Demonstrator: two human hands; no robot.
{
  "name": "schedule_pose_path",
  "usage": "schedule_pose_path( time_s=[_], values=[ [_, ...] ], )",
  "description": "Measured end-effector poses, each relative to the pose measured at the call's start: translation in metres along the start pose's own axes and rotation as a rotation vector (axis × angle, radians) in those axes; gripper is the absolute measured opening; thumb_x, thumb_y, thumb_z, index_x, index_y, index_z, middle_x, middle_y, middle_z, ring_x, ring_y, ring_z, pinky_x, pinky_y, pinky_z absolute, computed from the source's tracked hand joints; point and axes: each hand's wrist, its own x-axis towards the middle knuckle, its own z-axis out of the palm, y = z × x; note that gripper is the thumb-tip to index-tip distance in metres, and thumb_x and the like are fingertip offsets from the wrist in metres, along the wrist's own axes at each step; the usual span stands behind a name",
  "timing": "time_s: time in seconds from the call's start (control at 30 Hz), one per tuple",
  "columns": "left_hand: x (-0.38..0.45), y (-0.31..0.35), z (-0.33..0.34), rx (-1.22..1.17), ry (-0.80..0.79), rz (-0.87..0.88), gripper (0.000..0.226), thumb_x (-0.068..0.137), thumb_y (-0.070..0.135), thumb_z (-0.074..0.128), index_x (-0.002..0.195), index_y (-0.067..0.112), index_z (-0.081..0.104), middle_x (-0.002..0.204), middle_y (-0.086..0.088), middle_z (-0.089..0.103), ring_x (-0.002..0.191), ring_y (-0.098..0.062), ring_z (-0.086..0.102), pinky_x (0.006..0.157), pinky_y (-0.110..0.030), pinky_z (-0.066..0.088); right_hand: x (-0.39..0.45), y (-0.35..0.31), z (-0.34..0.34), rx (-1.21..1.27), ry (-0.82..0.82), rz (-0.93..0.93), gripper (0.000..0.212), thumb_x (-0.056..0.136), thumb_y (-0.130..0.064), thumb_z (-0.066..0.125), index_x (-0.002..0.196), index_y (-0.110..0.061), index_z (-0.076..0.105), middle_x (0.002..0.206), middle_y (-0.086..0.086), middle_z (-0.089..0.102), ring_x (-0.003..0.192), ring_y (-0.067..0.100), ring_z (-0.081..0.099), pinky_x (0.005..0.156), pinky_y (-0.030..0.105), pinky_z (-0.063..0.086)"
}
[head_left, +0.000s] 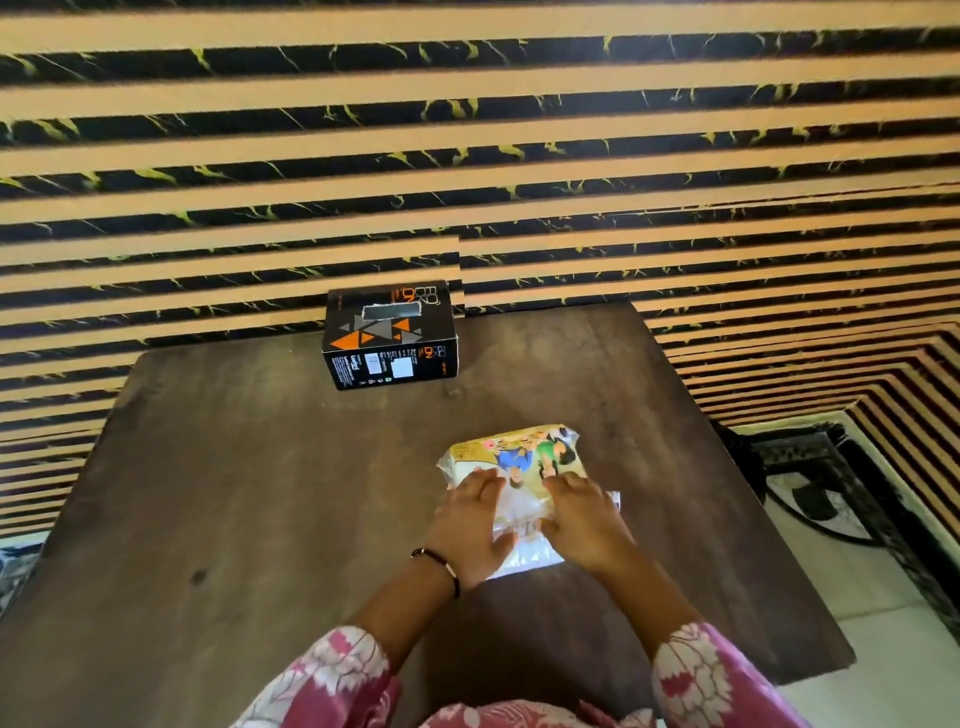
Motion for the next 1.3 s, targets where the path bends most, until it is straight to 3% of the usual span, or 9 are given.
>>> schedule_pose_path(
  time_s=[0.13, 0.33, 0.57, 0.77, 0.9, 1.03, 1.1, 1.17, 1.3],
  values=[
    [0.009, 0.003, 0.01, 0.151, -0.131, -0.083, 0.075, 0.088, 0.045, 0.047, 0.146, 0.016, 0.01, 0.157, -0.001, 0.011, 0.145, -0.018, 0.007, 0.117, -0.047, 0.003, 0.0, 0.007, 0.0, -0.054, -0.003, -0.013, 0.056, 0.089, -0.034, 0.049, 0.139, -0.016, 0.033, 0.139, 0.006, 0.042, 0.127, 0.026, 0.036, 0.106, 0.04, 0.034],
    [0.0, 0.012, 0.018, 0.132, -0.098, -0.156, 0.072, 0.088, 0.047, 0.044, 0.146, 0.02, 0.011, 0.157, 0.005, 0.009, 0.145, -0.013, 0.005, 0.115, -0.052, -0.007, 0.007, 0.008, 0.001, 0.045, 0.055, 0.011, 0.034, 0.084, -0.037, 0.056, 0.112, -0.019, 0.06, 0.117, 0.003, 0.061, 0.115, 0.024, 0.044, 0.095, 0.036, 0.041],
    [-0.009, 0.017, 0.03, 0.065, -0.048, -0.241, 0.072, 0.089, 0.046, 0.044, 0.147, 0.022, 0.009, 0.157, 0.008, 0.008, 0.144, -0.009, 0.004, 0.114, -0.051, -0.011, 0.015, 0.008, 0.003, 0.138, 0.059, 0.054, 0.024, 0.081, -0.033, 0.061, 0.098, -0.018, 0.067, 0.106, 0.008, 0.066, 0.109, 0.027, 0.051, 0.09, 0.033, 0.044],
    [-0.007, 0.027, 0.032, 0.056, -0.015, -0.277, 0.072, 0.087, 0.044, 0.047, 0.146, 0.024, 0.012, 0.156, 0.008, 0.013, 0.144, -0.01, 0.008, 0.115, -0.048, -0.009, 0.014, 0.012, 0.002, 0.111, -0.015, 0.125, 0.034, 0.079, -0.042, 0.06, 0.1, -0.015, 0.064, 0.107, 0.007, 0.067, 0.104, 0.027, 0.059, 0.087, 0.032, 0.046],
    [-0.007, 0.031, 0.033, 0.063, 0.007, -0.297, 0.072, 0.086, 0.042, 0.049, 0.146, 0.023, 0.013, 0.156, 0.006, 0.015, 0.144, -0.013, 0.01, 0.116, -0.044, -0.007, 0.02, 0.018, 0.001, 0.275, -0.121, 0.202, 0.034, 0.07, -0.047, 0.068, 0.089, -0.018, 0.068, 0.098, 0.001, 0.069, 0.096, 0.022, 0.063, 0.084, 0.031, 0.048],
    [-0.004, 0.034, 0.031, 0.092, -0.009, -0.303, 0.071, 0.085, 0.043, 0.05, 0.145, 0.024, 0.016, 0.155, 0.005, 0.017, 0.143, -0.015, 0.013, 0.117, -0.046, -0.002, 0.024, 0.026, 0.007, 0.404, -0.14, 0.206, 0.01, 0.066, -0.038, 0.071, 0.067, -0.027, 0.07, 0.088, -0.011, 0.072, 0.094, 0.015, 0.064, 0.089, 0.033, 0.048],
    [-0.002, 0.035, 0.029, 0.113, -0.017, -0.302, 0.071, 0.084, 0.044, 0.051, 0.144, 0.025, 0.019, 0.154, 0.005, 0.019, 0.142, -0.017, 0.016, 0.117, -0.049, 0.0, 0.022, 0.026, 0.008, 0.429, -0.095, 0.215, 0.009, 0.067, -0.035, 0.069, 0.059, -0.032, 0.067, 0.089, -0.014, 0.071, 0.097, 0.013, 0.061, 0.093, 0.034, 0.043],
    [-0.002, 0.036, 0.027, 0.126, -0.023, -0.297, 0.07, 0.084, 0.045, 0.051, 0.143, 0.025, 0.02, 0.153, 0.005, 0.02, 0.141, -0.017, 0.018, 0.117, -0.051, 0.001, 0.021, 0.025, 0.012, 0.427, -0.032, 0.249, 0.007, 0.07, -0.037, 0.068, 0.066, -0.031, 0.069, 0.094, -0.014, 0.069, 0.101, 0.014, 0.057, 0.093, 0.034, 0.035],
    [-0.005, 0.038, 0.026, 0.15, -0.031, -0.301, 0.07, 0.086, 0.046, 0.049, 0.144, 0.023, 0.017, 0.154, 0.004, 0.02, 0.141, -0.017, 0.018, 0.116, -0.052, 0.0, 0.016, 0.017, 0.018, 0.382, 0.067, 0.26, 0.028, 0.073, -0.047, 0.064, 0.084, -0.021, 0.069, 0.099, -0.004, 0.066, 0.107, 0.018, 0.05, 0.088, 0.036, 0.025]
  ],
)
